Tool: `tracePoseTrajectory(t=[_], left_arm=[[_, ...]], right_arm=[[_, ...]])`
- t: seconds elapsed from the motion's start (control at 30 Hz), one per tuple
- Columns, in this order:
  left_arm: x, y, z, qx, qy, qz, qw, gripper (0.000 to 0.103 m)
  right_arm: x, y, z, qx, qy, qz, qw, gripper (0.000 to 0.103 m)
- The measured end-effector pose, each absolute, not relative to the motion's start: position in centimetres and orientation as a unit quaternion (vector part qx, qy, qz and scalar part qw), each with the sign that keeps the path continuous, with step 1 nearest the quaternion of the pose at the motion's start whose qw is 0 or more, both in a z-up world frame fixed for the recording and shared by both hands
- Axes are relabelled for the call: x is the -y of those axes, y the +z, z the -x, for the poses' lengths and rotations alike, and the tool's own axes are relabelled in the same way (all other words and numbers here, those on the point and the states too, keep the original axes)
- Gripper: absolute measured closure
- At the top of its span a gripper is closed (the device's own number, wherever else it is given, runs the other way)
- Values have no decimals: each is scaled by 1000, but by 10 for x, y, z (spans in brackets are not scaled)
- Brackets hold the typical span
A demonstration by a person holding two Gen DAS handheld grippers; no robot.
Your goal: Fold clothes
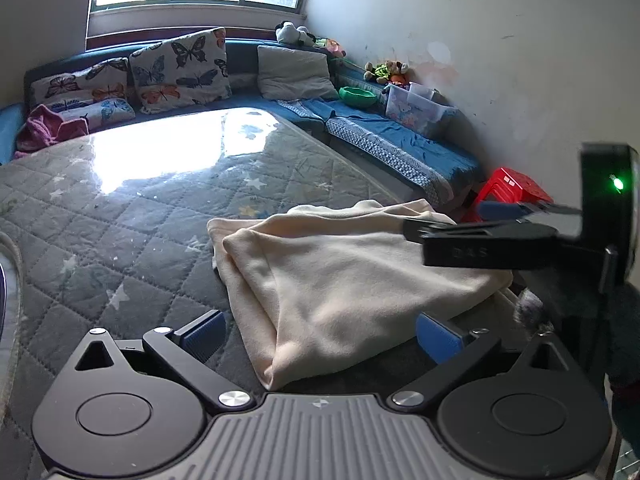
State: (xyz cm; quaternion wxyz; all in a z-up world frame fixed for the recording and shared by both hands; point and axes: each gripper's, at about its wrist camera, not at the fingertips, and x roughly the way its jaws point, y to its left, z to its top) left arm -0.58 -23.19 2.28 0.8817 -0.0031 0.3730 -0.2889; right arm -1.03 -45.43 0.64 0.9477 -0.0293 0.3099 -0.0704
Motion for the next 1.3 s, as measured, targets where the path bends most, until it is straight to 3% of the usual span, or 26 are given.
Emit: tracePoseTrajectory(t=[0.87, 1.3], left_arm=[[202, 36, 53, -386, -224, 2, 895, 0], [191, 44, 69, -387, -225, 33, 893, 0]], right_arm=[[429, 14, 112, -356, -194, -8, 914, 0], [410, 34, 135, -342, -199, -13, 918, 0]])
